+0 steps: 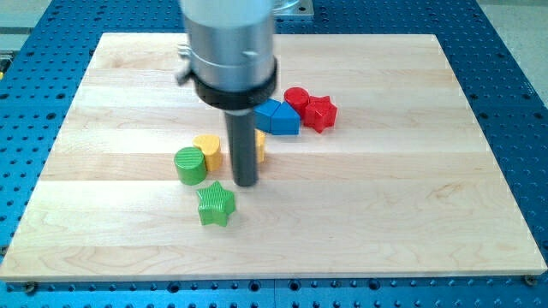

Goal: Separate the heart from the hexagon and green circle

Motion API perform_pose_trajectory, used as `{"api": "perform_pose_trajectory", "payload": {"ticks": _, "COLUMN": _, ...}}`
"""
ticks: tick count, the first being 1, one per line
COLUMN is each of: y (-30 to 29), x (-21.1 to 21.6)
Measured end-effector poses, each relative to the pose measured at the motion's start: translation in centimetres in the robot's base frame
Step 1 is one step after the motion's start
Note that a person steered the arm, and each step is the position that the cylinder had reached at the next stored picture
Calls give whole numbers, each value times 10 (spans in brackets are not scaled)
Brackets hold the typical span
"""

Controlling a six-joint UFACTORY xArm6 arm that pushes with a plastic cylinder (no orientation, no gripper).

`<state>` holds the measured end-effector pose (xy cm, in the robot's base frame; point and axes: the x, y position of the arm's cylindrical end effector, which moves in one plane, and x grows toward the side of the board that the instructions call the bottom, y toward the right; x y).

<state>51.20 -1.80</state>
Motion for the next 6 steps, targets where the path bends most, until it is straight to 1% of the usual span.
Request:
{"api": "perform_pose_trajectory", "payload": {"ticks": 1, "y": 54, "x": -13}}
{"api": "perform_pose_trajectory", "payload": {"ticks": 2, "y": 32, "x": -37}}
{"api": "perform_pose_trajectory", "payload": {"ticks": 4, "y": -118, "x": -47}}
{"api": "perform_pose_trajectory", "payload": {"ticks": 5, "y": -143, "x": -71}}
{"api": "perform_pose_trajectory", "payload": {"ticks": 6, "y": -58, "x": -50}}
